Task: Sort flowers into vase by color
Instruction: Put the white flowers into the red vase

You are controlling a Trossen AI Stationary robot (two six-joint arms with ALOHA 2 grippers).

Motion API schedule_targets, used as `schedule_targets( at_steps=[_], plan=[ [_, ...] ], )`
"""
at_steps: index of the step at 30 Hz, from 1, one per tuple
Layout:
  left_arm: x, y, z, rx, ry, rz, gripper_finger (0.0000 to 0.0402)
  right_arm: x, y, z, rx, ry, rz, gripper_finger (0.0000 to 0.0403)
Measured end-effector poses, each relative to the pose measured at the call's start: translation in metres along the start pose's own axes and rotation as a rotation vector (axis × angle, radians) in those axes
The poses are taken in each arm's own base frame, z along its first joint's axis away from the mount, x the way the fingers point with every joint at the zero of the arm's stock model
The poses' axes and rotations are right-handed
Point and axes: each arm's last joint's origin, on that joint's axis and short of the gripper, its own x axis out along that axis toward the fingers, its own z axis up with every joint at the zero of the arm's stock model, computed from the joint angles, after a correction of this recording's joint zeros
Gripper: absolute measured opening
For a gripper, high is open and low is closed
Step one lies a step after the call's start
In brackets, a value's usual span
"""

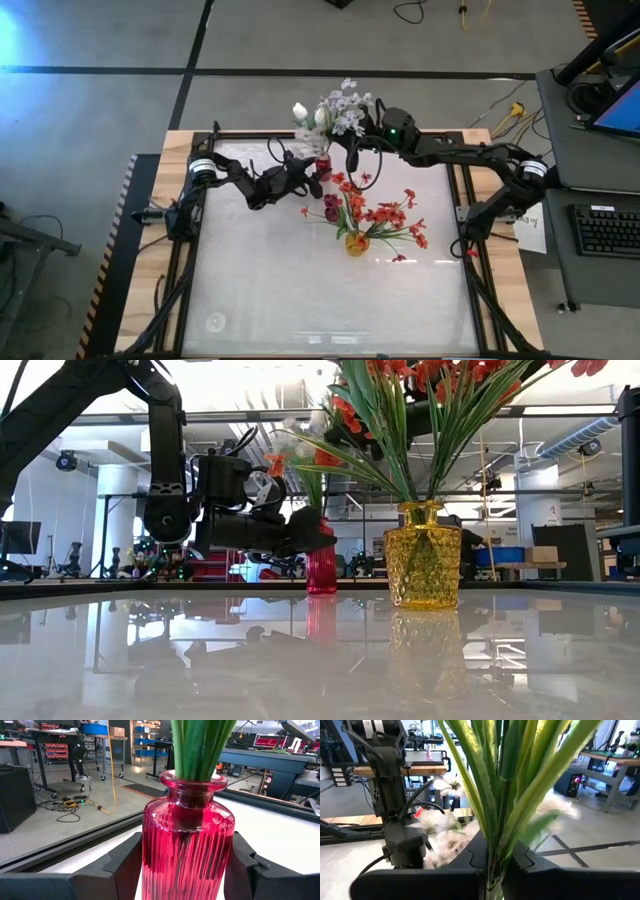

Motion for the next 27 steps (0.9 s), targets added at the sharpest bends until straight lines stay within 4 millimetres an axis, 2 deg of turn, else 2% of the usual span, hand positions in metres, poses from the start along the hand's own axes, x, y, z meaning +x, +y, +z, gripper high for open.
schedule_targets(
  at_steps=[12,27],
  plan=[
    [0.0,0.0,0.0,0.001,0.001,0.001,0.02,0.007,0.0,-0.007,0.01,0.022,0.007,0.0018],
    [0.0,0.0,-0.001,0.002,0.004,0.001,0.02,0.018,0.004,-0.029,0.032,0.094,0.05,0.0018]
  ],
)
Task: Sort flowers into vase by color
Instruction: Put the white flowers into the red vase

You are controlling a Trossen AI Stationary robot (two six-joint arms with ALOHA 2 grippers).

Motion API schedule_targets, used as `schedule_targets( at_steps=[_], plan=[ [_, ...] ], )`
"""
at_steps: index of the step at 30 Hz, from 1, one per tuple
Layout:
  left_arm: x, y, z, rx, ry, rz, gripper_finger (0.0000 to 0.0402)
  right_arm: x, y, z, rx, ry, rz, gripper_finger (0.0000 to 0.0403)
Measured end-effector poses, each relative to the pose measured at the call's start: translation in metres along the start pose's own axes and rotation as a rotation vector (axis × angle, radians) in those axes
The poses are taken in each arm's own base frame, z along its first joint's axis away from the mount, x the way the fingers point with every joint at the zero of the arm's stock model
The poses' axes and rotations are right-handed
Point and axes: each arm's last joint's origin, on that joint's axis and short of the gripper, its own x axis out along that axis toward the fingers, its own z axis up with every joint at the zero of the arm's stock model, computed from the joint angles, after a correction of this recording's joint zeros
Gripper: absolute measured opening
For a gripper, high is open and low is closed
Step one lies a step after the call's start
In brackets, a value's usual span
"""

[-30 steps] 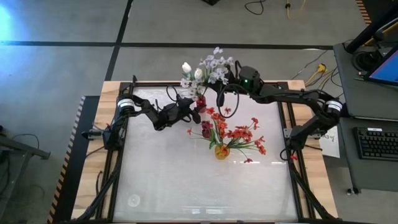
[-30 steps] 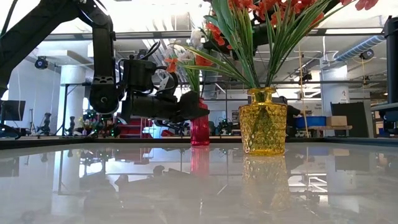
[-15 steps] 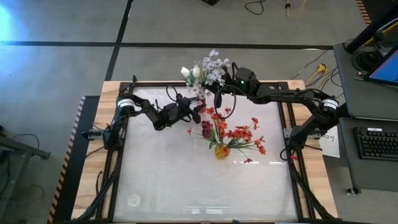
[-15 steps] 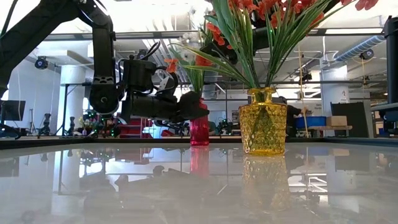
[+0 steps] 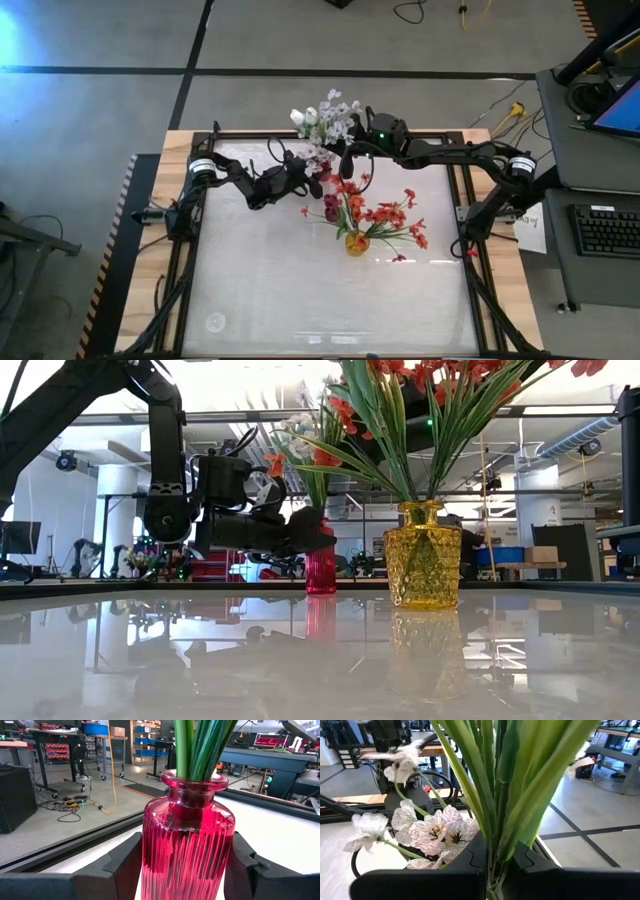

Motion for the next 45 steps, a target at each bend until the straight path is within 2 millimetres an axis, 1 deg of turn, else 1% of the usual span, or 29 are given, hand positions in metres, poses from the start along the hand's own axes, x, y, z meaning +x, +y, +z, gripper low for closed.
schedule_targets(
  at_steps=[20,24,31,35,41,45],
  plan=[
    [0.0,0.0,0.0,0.0,0.003,0.0,0.02,-0.001,0.001,0.0,0.02,0.01,0.005,0.0021],
    [0.0,0.0,0.0,-0.001,0.003,0.0,0.02,-0.001,0.001,-0.001,0.029,0.016,0.009,0.0044],
    [0.0,0.0,0.0,-0.001,0.003,0.0,0.02,-0.002,0.001,-0.001,0.058,0.03,0.004,0.0104],
    [0.0,0.0,0.0,0.0,0.003,0.0,0.02,-0.009,0.002,0.008,0.063,0.018,0.0,0.0128],
    [0.0,0.0,0.0,0.0,0.004,0.0,0.02,-0.02,0.004,0.022,0.06,-0.019,-0.002,0.014],
    [0.0,0.0,0.0,0.0,0.004,0.0,0.02,-0.021,0.004,0.024,0.061,-0.024,-0.002,0.0128]
  ],
)
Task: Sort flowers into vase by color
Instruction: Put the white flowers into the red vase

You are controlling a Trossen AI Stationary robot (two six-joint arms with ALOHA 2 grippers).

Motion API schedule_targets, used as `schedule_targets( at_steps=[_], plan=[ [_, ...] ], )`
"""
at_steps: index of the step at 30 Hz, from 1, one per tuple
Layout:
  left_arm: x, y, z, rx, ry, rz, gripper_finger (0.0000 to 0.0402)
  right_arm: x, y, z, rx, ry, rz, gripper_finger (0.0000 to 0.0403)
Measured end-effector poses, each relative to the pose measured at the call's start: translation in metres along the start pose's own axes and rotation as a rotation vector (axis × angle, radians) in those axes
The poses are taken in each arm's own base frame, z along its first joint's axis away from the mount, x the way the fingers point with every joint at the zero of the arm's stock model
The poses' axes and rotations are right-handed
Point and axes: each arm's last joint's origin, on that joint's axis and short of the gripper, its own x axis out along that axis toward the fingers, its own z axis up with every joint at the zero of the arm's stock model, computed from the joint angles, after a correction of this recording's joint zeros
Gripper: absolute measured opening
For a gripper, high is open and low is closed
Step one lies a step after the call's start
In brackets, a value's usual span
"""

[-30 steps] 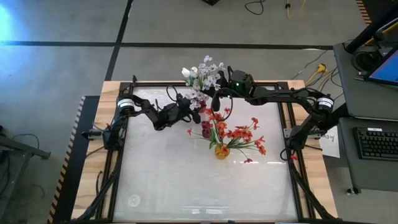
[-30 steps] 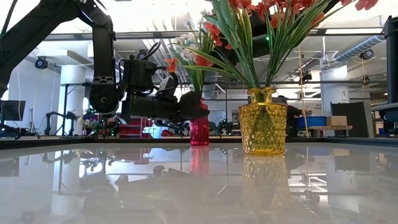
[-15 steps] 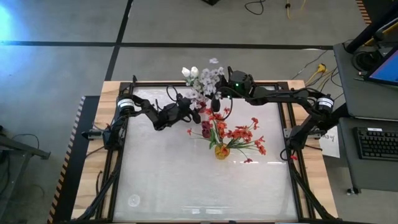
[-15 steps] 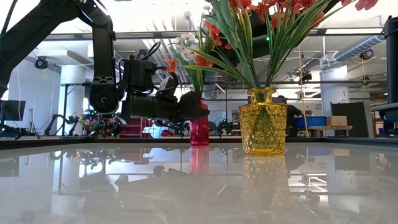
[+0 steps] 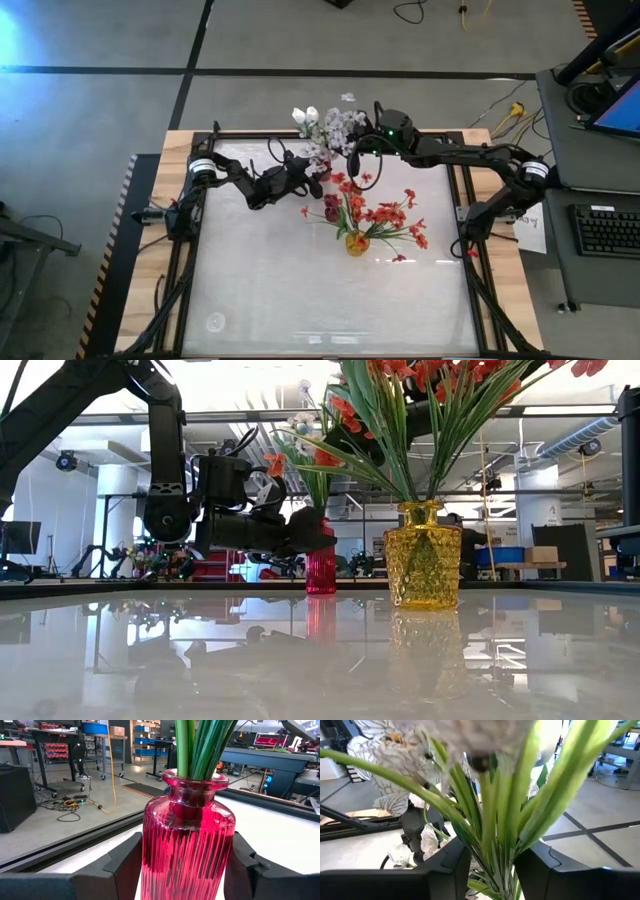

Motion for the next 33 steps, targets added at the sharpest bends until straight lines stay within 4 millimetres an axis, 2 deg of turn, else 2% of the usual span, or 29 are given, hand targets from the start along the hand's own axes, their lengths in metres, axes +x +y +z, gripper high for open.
schedule_targets(
  at_steps=[9,16,23,33],
  plan=[
    [0.0,0.0,0.0,0.0,0.0,0.0,0.02,0.001,0.0,-0.002,-0.01,0.003,-0.004,0.002],
    [0.0,0.0,0.0,0.0,0.0,0.0,0.02,0.002,-0.001,-0.002,-0.011,0.006,-0.004,0.0019],
    [0.0,0.0,0.0,0.0,0.0,0.0,0.02,0.013,-0.004,-0.018,-0.004,0.046,-0.025,0.0018],
    [0.0,-0.001,0.0,-0.003,0.0,-0.002,0.02,0.02,-0.006,-0.028,0.003,0.073,-0.025,0.0018]
  ],
)
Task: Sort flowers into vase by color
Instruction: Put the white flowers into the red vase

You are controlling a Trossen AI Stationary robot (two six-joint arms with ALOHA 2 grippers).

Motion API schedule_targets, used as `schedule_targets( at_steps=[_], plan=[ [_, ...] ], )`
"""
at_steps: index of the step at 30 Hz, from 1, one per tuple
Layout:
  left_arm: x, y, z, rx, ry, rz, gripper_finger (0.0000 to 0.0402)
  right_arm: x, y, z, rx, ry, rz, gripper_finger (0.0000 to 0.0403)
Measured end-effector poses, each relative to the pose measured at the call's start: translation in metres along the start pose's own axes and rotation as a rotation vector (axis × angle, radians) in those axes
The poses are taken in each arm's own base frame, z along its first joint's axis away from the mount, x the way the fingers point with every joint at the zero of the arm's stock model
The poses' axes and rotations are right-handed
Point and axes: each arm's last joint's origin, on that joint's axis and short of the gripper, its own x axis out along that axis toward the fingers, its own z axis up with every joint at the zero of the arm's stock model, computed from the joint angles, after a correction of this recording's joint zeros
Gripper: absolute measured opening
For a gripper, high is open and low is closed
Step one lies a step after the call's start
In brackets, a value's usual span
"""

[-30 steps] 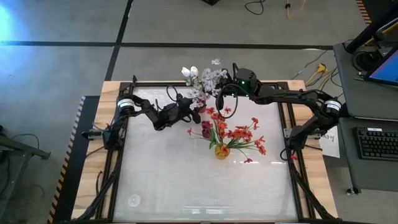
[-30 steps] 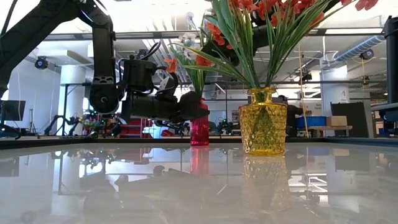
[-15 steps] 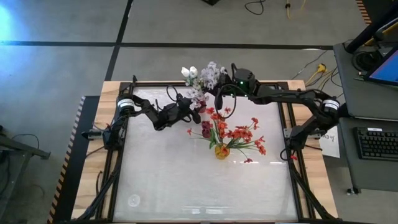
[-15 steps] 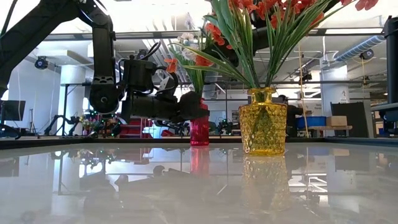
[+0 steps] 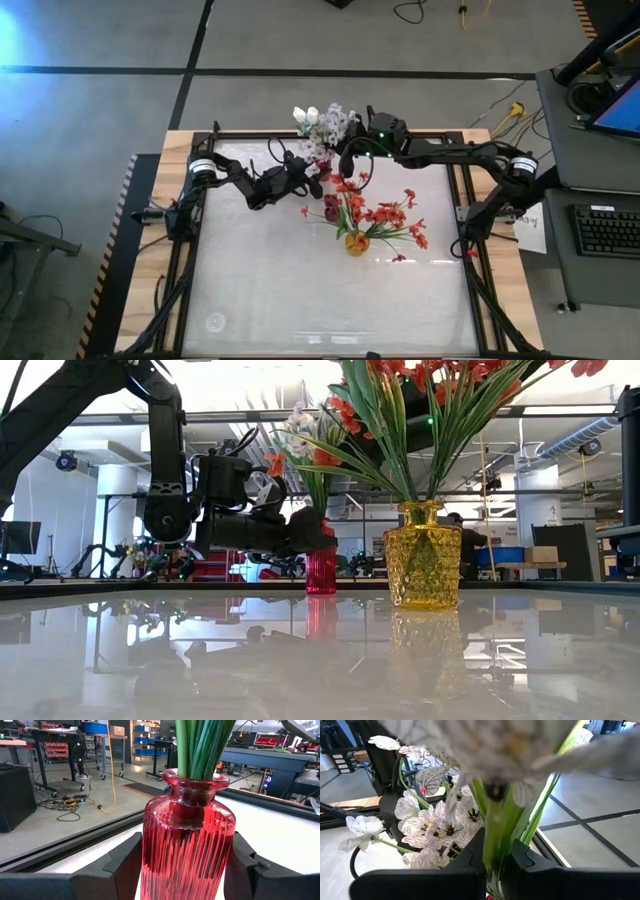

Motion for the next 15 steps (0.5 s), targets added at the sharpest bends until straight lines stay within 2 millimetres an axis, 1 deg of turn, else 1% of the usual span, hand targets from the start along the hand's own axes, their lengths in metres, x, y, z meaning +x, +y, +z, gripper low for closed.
schedule_targets(
  at_steps=[15],
  plan=[
    [0.0,0.0,-0.0001,0.0,0.0,0.0,0.02,0.0017,-0.0004,-0.0038,-0.01,0.017,0.001,0.0018]
  ],
)
